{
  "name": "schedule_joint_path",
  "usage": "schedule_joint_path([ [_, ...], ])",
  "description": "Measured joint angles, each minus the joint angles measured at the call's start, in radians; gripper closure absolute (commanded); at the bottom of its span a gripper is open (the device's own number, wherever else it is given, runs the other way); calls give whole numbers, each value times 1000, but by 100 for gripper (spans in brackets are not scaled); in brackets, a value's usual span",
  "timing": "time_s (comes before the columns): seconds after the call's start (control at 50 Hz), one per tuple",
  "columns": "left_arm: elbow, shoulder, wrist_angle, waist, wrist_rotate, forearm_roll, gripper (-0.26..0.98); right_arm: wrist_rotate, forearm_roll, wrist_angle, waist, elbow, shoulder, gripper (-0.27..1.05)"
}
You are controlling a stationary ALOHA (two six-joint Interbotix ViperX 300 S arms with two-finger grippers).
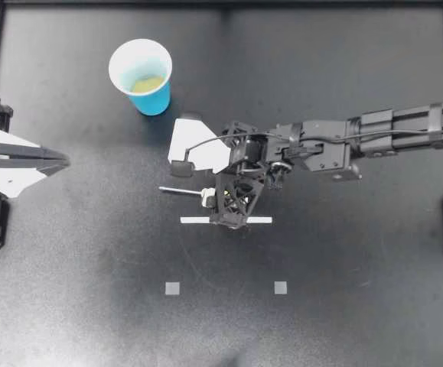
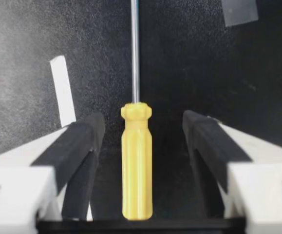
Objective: Pick up the screwdriver with the right arm, hand it over to the left arm then place it into the cup.
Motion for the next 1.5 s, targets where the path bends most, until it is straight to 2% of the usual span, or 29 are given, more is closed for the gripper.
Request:
schedule_joint_path([
  [0.4, 0, 0, -2, 0, 0, 0, 58, -2, -2, -3, 6, -2, 31, 34],
  [0.6, 0, 0, -9, 0, -17, -5, 54, -2, -3, -3, 15, -2, 31, 52],
  [0.7, 2, 2, -21, 0, -17, -17, 44, -2, -5, -3, 15, 0, 32, 63],
  [0.78, 5, 5, -31, 0, -17, -23, 30, -2, -5, -5, 15, 0, 32, 71],
  [0.94, 5, 38, -48, 0, -17, -23, 5, 3, -5, -29, 17, 12, 26, 73],
  [1.1, 11, 138, -110, 0, -14, -23, 1, 11, -5, -163, 17, 92, -34, 73],
  [1.36, 21, 310, -364, 0, -20, -31, 1, 49, 5, -617, 20, 330, -235, 73],
  [1.5, 15, 390, -453, 0, -21, -55, 1, 57, 5, -882, 35, 446, -311, 73],
])
